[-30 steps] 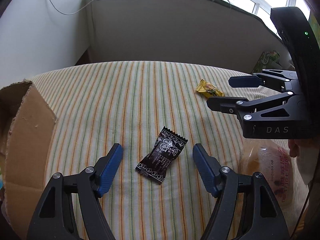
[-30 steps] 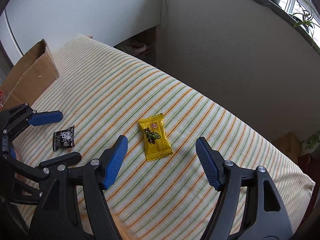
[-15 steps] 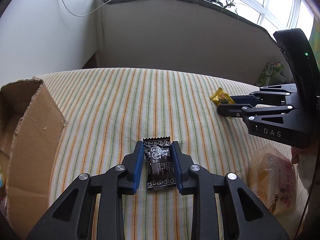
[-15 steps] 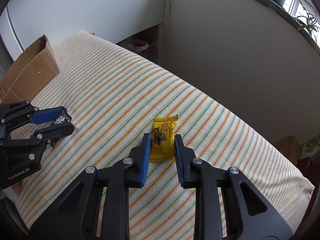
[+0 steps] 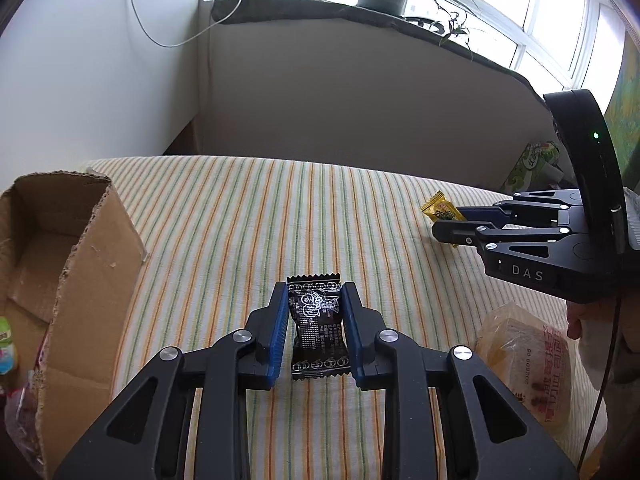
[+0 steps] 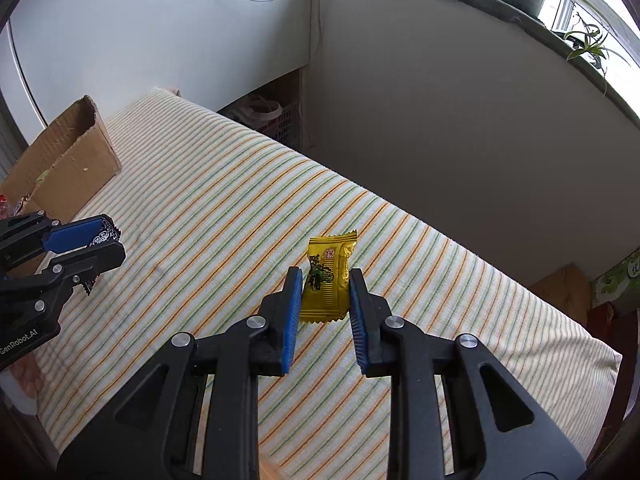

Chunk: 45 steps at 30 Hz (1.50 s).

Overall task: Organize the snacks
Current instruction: 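Carry both candy packets over the cardboard box and open both grippers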

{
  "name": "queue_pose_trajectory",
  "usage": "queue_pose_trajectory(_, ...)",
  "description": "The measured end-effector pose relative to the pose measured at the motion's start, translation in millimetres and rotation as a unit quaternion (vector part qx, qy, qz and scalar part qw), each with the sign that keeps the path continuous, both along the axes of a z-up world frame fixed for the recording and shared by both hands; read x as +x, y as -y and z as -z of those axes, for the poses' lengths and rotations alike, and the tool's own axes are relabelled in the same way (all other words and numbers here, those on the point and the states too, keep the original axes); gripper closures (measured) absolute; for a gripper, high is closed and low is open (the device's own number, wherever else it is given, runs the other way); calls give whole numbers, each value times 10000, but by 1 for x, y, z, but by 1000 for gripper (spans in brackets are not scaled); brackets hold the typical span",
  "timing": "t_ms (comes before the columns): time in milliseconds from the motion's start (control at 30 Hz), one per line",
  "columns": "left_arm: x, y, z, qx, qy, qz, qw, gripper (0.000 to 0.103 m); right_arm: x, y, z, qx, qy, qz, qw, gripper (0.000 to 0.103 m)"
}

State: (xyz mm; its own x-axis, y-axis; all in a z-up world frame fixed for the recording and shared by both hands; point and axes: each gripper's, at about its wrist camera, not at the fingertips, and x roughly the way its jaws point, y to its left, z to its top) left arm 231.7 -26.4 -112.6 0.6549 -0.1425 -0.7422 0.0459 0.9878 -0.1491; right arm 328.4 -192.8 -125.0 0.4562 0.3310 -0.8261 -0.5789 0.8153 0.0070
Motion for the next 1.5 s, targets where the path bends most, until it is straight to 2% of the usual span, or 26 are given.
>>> queue_pose_trajectory(200,-29,-3,-41,-31,433,-18,9991,79,-48,24,-64,207,540,265,9980,79)
queue_pose_trajectory(433,-87,1,-115,20,1265,125,9919,79,-121,39,-145,178,1270,364,9911,79)
queue_pose_trajectory(567,-126,3,-147,21,1697,200,9853,79,-158,37,-177,147,1597,416,9862,79)
queue_pose_trajectory(700,-155,1,-163,-1,1955,251,9804,79,-189,35,-194,84,1735,441,9838,79)
queue_pose_trajectory(900,-177,-15,-165,-158,2091,211,9775,79,-209,19,-197,-9,1709,407,9845,79)
queue_pose_trajectory(1067,-185,-43,-161,-298,2094,34,9774,79,-206,-18,-185,-75,1583,178,9872,79)
queue_pose_trajectory(1300,-190,-107,-139,-475,1891,-501,9795,79,-195,-109,-156,-102,1291,-491,9904,79)
queue_pose_trajectory(1500,-195,-172,-112,-507,1590,-1138,9794,79,-189,-195,-128,48,997,-1139,9885,79)
